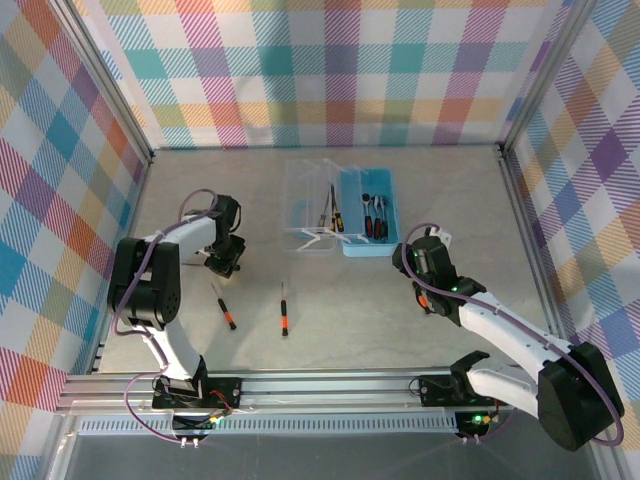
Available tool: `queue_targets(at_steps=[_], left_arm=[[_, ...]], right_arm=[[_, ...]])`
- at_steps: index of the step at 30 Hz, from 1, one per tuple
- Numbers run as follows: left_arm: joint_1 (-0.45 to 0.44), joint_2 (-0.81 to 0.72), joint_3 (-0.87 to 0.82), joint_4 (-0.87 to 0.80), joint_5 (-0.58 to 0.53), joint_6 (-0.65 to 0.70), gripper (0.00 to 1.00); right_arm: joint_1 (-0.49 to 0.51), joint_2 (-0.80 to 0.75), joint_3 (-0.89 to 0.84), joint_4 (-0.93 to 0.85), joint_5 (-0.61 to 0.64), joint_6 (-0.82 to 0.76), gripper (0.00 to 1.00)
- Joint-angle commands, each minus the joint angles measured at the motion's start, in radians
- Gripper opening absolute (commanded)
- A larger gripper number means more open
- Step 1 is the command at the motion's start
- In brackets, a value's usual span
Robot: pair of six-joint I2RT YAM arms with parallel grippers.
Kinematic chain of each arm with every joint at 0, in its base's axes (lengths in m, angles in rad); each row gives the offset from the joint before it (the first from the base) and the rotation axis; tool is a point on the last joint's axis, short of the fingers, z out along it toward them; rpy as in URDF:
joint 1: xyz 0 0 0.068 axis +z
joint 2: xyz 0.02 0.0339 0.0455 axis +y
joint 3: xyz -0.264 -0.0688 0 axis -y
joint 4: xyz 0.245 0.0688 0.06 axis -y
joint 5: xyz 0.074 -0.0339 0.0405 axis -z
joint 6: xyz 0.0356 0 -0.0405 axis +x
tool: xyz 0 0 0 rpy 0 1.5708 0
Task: Pack the tool kit
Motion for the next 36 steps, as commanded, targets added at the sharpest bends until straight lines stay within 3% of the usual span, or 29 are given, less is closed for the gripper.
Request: queue_targets(at_steps=[1,11,18,23,30,36], left_arm=[[0.009,0.029,0.023,0.012,0.02,0.094,0.32],[0.008,0.023,-0.06,0.124,0.101,0.17,0.07],[-0.072,-0.134,-0.088,0.115,0.018,0.301,0.02],[-0.204,-0.264,-0.062,0.042,-0.136,0.427,0.0],[-0.47,-0.379,-0.025,-0.038,-0.383,0.565,0.0],[-0.689,-0.376,0.029,-0.047,-0.452,0.613,0.0]], right_arm=[[-0.001,-0.004,0.021,0.005,0.021,0.009,0.55],[-0.001,0.004,0.024,-0.001,0.025,0.008,0.55],[-0.002,0.008,0.028,0.0,0.011,0.003,0.55],[-0.001,0.018,0.036,0.04,-0.088,-0.037,0.56],[-0.001,-0.007,0.028,0.092,-0.199,-0.07,0.57],[-0.004,-0.03,0.036,0.064,-0.193,-0.075,0.57]])
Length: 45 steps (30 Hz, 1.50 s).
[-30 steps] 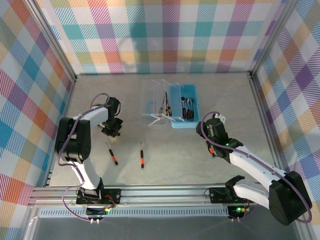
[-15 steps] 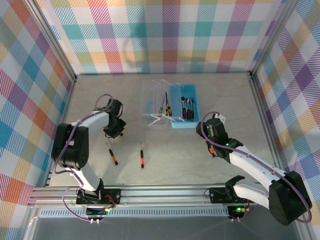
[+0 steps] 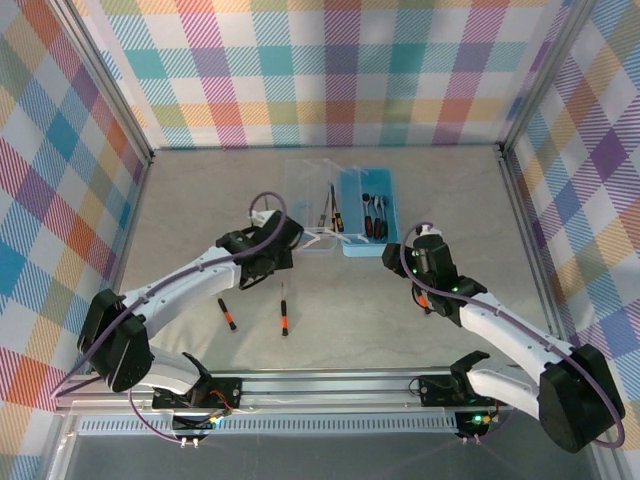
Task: Pack the tool kit
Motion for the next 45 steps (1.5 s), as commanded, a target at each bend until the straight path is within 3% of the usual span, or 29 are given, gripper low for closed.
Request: queue_targets(at_steps=[1,4,10,18,25,33,36,41,45], left_arm=[[-0.113,0.013,0.064,-0.034,-0.095,0.069,0.0],[-0.219,0.076,0.116,0.0,-0.073,0.09,0.0],[-0.335,0.201,0.237,0.044,-0.022,0.143,0.0],[-0.34,0.28,0.244,0.177,0.209,0.086,0.0],[-0.348,0.305,0.269,0.204,0.253,0.074,0.0],[-0.355,0.331,0.281,0.222,0.285,0.071,0.0],[-0.357,0.33,0.286,0.225,0.288,0.072,0.0],[-0.366,0.323,0.284,0.237,0.295,0.084,0.0],[-0.371,0.32,0.28,0.24,0.301,0.092,0.0]], right_arm=[[-0.006,-0.019,0.032,0.014,-0.035,-0.018,0.58],[-0.009,-0.034,0.029,0.042,-0.114,-0.019,0.57],[-0.012,-0.088,0.013,0.099,-0.24,-0.024,0.58],[-0.06,-0.197,-0.036,0.118,-0.272,0.036,0.59],[-0.101,-0.081,-0.016,0.17,-0.424,0.082,0.58],[-0.102,0.006,-0.007,0.202,-0.462,0.104,0.56],[-0.104,0.033,-0.002,0.204,-0.459,0.112,0.49],[-0.103,0.064,-0.001,0.214,-0.456,0.121,0.28],[-0.104,0.061,-0.001,0.214,-0.451,0.117,0.21]])
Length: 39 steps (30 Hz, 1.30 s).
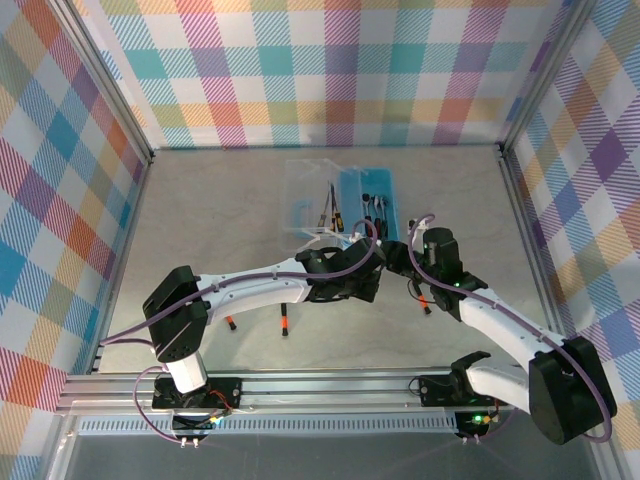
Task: Pack the tool kit
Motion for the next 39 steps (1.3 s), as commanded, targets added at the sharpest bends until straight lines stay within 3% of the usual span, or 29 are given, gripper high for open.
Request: queue_targets(at_steps=[1,5,11,16,21,25,27,31,34,39], left_arm=[[-0.021,-0.009,0.023,0.027,0.009,0.014,0.0],[-0.023,-0.012,0.028,0.009,-0.013,0.013,0.0],[-0.023,-0.02,0.048,-0.04,-0.031,0.022,0.08],[-0.022,-0.067,0.031,-0.053,-0.069,0.031,0.45],[-0.023,-0.219,-0.063,-0.048,-0.162,0.053,0.82],[-0.022,-0.364,-0.154,-0.104,-0.34,0.034,0.89],[-0.021,-0.421,-0.192,-0.189,-0.499,-0.038,0.9],[-0.012,-0.485,-0.255,-0.476,-0.778,-0.337,0.96],[-0.002,-0.502,-0.301,-0.656,-0.812,-0.536,0.98],[-0.003,-0.543,-0.378,-0.781,-0.771,-0.694,0.98]], right_arm=[[-0.006,0.001,0.011,0.022,0.003,-0.001,0.18],[-0.005,0.002,0.014,0.013,0.006,-0.003,0.05],[-0.005,0.003,0.019,0.011,0.007,-0.001,0.01],[-0.005,0.008,0.045,-0.022,0.039,-0.017,0.01],[-0.005,0.037,0.128,-0.09,0.056,-0.046,0.01],[-0.005,0.106,0.233,-0.17,0.066,-0.076,0.01],[-0.005,0.16,0.308,-0.209,0.056,-0.094,0.01],[-0.004,0.302,0.492,-0.305,0.072,-0.151,0.02],[-0.005,0.453,0.68,-0.412,0.094,-0.244,0.03],[-0.005,0.708,0.973,-0.568,0.105,-0.343,0.05]])
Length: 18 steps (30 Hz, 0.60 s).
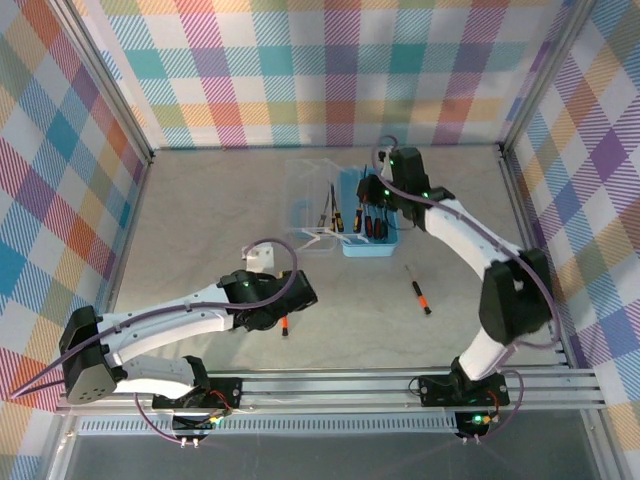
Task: Pack the tool kit
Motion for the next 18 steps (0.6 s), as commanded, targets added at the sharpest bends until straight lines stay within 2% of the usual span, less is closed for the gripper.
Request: queue_targets(at_steps=[1,3,7,12,14,16,18], left_arm=[[0.005,-0.066,-0.039,-0.187,-0.057,-0.205,0.98],[0.005,-0.114,-0.071,-0.212,-0.062,-0.25,0.98],[0.005,-0.262,-0.126,-0.208,-0.066,-0.252,0.98],[0.006,-0.474,-0.181,-0.201,-0.092,-0.242,0.97],[0.005,-0.549,-0.198,-0.201,-0.101,-0.241,0.97],[0.005,-0.614,-0.213,-0.202,-0.105,-0.231,1.0],[0.005,-0.66,-0.224,-0.201,-0.107,-0.223,1.0]], right_arm=[[-0.005,0.14,0.152,-0.163,0.002,-0.098,0.06],[-0.005,0.234,0.254,-0.215,-0.029,-0.099,0.06],[-0.006,0.344,0.392,-0.31,-0.027,-0.1,0.06],[-0.005,0.376,0.41,-0.332,-0.045,-0.079,0.07],[-0.005,0.384,0.419,-0.349,-0.044,-0.074,0.12],[-0.005,0.379,0.422,-0.358,-0.045,-0.067,0.22],[-0.006,0.359,0.419,-0.358,-0.058,-0.064,0.29]])
